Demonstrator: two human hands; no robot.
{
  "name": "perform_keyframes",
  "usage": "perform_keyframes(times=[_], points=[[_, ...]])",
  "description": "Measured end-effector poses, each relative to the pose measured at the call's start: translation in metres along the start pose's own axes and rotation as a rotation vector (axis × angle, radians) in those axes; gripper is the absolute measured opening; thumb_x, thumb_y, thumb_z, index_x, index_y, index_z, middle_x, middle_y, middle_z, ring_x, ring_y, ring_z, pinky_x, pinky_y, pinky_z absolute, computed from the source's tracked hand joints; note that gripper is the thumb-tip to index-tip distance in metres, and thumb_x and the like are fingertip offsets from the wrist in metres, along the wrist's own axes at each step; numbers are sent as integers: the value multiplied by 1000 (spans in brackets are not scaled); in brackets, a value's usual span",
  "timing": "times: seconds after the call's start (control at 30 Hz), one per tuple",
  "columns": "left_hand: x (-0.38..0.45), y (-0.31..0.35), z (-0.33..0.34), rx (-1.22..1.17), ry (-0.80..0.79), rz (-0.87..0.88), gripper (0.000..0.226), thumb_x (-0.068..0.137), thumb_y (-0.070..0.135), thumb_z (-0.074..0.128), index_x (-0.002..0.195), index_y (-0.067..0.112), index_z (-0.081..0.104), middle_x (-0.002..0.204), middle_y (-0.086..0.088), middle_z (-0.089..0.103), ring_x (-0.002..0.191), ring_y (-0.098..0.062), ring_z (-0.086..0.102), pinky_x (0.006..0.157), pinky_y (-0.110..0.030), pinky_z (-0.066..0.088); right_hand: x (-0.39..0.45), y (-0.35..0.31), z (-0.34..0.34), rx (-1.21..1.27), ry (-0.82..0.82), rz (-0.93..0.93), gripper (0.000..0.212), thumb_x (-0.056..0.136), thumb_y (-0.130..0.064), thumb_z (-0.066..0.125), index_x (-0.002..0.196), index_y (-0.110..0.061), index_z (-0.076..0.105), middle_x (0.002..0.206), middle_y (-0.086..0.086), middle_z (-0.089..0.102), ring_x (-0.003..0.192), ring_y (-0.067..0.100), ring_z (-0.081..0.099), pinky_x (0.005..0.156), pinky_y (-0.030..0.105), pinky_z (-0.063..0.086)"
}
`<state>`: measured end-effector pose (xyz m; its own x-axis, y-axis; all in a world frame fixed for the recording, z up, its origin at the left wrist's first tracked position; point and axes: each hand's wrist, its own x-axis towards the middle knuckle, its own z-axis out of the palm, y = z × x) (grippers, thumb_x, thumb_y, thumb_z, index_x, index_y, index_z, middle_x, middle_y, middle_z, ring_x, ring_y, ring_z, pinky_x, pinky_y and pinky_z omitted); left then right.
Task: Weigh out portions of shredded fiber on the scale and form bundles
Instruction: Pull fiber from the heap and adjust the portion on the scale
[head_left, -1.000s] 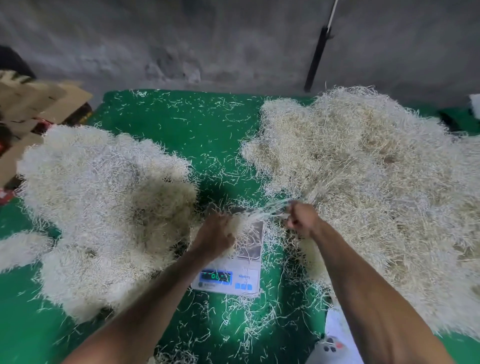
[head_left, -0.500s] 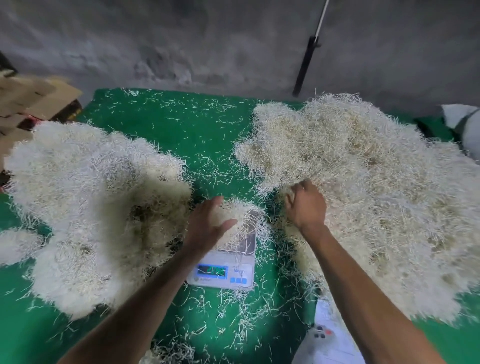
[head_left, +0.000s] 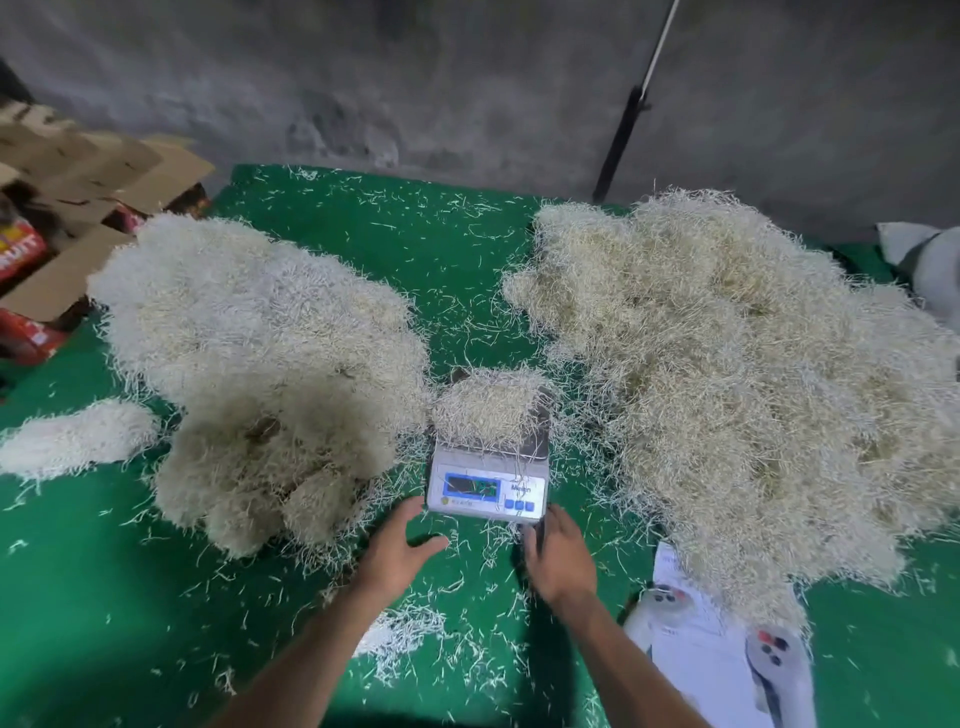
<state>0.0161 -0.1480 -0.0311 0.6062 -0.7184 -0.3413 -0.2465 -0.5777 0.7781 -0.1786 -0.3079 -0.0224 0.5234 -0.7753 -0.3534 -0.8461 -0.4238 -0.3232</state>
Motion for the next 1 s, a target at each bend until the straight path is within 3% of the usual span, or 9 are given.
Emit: perform_keyframes(times=[0.07, 0.27, 0.43, 0.53, 0.63, 0.73, 0.83, 0.93, 1.0], points=[[-12, -15, 5, 48, -39, 9, 75, 85, 44, 76, 150, 31, 42, 158, 6, 40, 142, -14, 40, 118, -40, 34, -10, -4, 10, 38, 20, 29, 69, 107, -57, 17, 155, -12, 36, 170, 6, 17, 157, 23, 16, 125, 38, 15], [-29, -28, 21, 168, -95, 84, 74, 90, 45, 70, 154, 30, 36, 165, 21, 7, 154, -7, 9, 127, -45, 14, -33, -6, 40, -38, 60, -14, 72, 106, -60, 15, 160, -13, 28, 171, 4, 11, 159, 20, 7, 127, 35, 9], [-33, -27, 25, 286, -98, 92, 74, 93, 47, 66, 156, 32, 30, 159, 25, -4, 154, -7, 3, 127, -45, 9, -46, -17, 55, -61, 110, -1, 70, 106, -58, 17, 157, -13, 34, 170, 7, 17, 158, 22, 13, 127, 33, 8], [-31, -21, 24, 315, -66, 69, 69, 94, 45, 65, 154, 31, 36, 165, 18, 10, 154, -10, 11, 127, -44, 14, -42, -23, 50, -93, 153, 6, 65, 107, -56, 17, 142, -17, 55, 157, 7, 43, 143, 21, 39, 121, 35, 32], [-19, 0, 16, 252, -2, 3, 55, 94, 42, 67, 144, 28, 49, 153, 8, 45, 139, -13, 41, 119, -41, 34, -22, -26, 25, -66, 204, 14, 64, 106, -53, 13, 117, -21, 68, 112, 0, 67, 100, 11, 63, 90, 27, 55], [2, 32, 1, 29, 11, -57, 41, 97, 31, 65, 136, 23, 54, 139, 3, 58, 110, -8, 61, 96, -31, 54, 0, -30, -4, 61, 275, 11, 55, 110, -48, 21, 104, -23, 69, 75, -5, 62, 64, 2, 64, 58, 21, 56], [25, 68, -13, -24, 102, 21, 37, 98, 26, 64, 133, 20, 54, 136, 0, 58, 91, 3, 59, 82, -24, 59, 27, -36, -31, 211, 327, -2, 39, 110, -43, 34, 109, -21, 67, 81, -5, 66, 66, 6, 66, 60, 26, 59], [46, 108, -22, 59, 226, 147, 54, 94, 30, 69, 143, 20, 48, 143, 4, 49, 95, 10, 47, 80, -8, 41, 57, -53, -60, 477, 351, -52, 14, 108, -28, 47, 106, -28, 61, 93, -2, 70, 73, 14, 70, 65, 37, 64], [61, 133, -25, 156, 288, 242, 57, 93, 36, 69, 144, 22, 48, 146, 5, 48, 121, -4, 45, 105, -20, 39, 77, -62, -79, 616, 352, -71, 16, 106, -19, 49, 113, -31, 58, 94, -2, 68, 73, 18, 71, 62, 41, 64]])
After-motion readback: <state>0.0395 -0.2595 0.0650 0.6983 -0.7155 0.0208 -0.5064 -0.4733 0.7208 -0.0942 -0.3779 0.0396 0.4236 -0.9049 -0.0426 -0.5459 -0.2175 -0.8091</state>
